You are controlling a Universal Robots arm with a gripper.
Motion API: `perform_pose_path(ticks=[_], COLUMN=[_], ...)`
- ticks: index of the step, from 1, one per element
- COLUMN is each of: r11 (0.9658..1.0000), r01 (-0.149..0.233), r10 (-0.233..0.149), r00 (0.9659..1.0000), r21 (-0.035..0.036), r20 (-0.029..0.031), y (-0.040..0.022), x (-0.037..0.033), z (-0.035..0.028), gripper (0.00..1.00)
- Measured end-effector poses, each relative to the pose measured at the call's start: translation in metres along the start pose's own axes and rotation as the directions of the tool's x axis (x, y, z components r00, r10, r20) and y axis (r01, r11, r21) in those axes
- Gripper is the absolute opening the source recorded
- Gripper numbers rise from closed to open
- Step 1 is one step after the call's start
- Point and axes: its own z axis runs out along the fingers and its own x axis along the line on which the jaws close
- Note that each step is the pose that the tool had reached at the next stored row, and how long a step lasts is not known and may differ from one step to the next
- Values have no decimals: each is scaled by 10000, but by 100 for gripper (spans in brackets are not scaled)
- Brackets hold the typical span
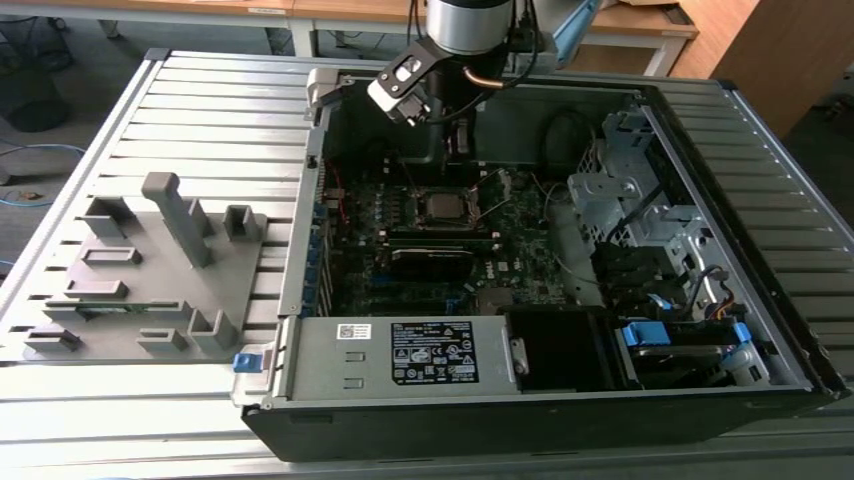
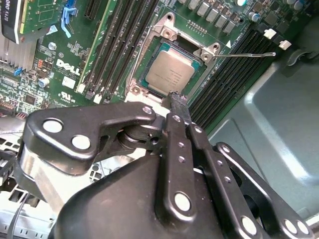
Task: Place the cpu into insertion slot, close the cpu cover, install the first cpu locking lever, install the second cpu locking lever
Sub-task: 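Close the cpu cover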
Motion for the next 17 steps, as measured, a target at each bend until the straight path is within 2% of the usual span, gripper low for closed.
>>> perform_pose_path(ticks=[13,17], r11=[10000,10000], r01=[0,0], r10=[0,0], r00=[10000,10000], r21=[2,1], r20=[4,1], y=[4,4], x=[2,2], z=[-80,-82], gripper=[11,11])
